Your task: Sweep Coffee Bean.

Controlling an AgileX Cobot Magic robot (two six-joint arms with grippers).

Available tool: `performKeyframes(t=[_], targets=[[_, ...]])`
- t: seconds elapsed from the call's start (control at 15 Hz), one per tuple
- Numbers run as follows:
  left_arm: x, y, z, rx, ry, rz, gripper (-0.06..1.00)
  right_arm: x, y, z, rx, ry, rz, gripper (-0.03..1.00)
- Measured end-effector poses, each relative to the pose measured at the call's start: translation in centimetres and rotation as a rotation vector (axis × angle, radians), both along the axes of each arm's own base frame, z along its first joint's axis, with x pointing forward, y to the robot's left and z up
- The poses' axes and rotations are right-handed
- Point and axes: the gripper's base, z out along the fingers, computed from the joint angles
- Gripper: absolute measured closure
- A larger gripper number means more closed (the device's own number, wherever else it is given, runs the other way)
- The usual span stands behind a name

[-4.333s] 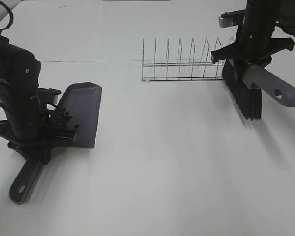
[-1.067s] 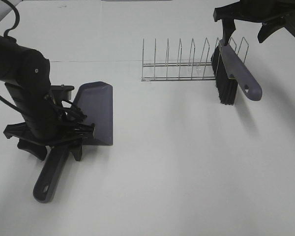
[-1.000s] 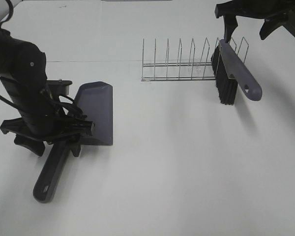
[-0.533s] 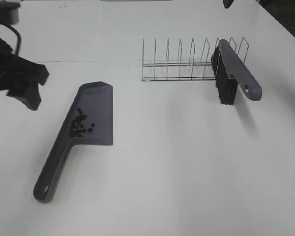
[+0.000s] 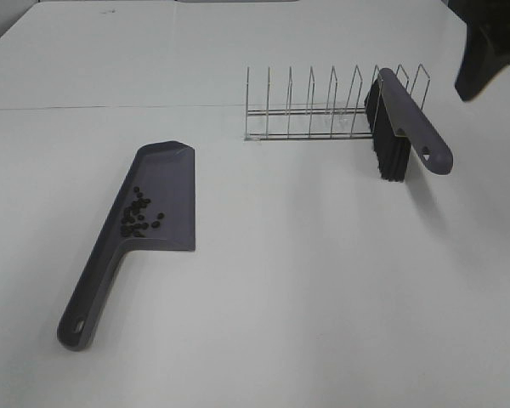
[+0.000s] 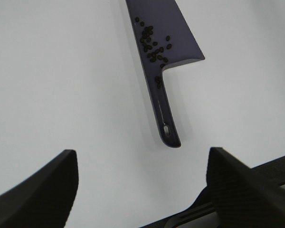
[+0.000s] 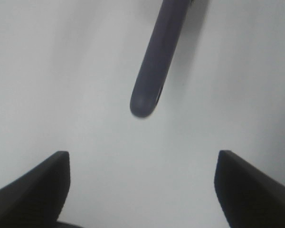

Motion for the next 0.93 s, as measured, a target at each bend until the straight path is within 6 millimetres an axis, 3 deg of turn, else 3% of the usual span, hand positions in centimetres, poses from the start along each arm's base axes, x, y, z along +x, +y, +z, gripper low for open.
performKeyframes(t=[0.07, 0.13, 0.33, 0.53, 0.8, 0.87, 0.93], targets=[[-1.5, 0.7, -0.6, 0.002, -0.009, -0.016, 0.25, -2.4, -0.3, -0.8, -0.004, 0.034, 0.001, 0.21], [-2.1, 0.9, -1.1, 0.004, -0.010, -0.023, 0.25, -3.3, -0.4, -1.1, -0.005, 0.045, 0.001, 0.21], [-6.7, 2.9, -5.1, 0.006, 0.006, -0.066, 0.25, -10.4, -1.2, -2.8, 0.008, 0.075, -0.001, 0.21], [-9.7, 4.3, -7.5, -0.043, -0.097, -0.075, 0.25, -16.3, -1.9, -4.2, 0.022, 0.032, -0.001, 0.21], [-12.0, 5.2, -8.8, -0.087, -0.232, -0.135, 0.25, -22.9, -2.7, -4.5, 0.047, -0.216, 0.019, 0.21], [-12.4, 5.0, -9.3, -0.123, -0.263, -0.157, 0.25, -26.0, -3.1, -4.6, 0.064, -0.408, 0.056, 0.21], [-12.3, 4.8, -9.5, -0.137, -0.267, -0.168, 0.25, -27.3, -3.1, -4.4, 0.079, -0.506, 0.081, 0.21]])
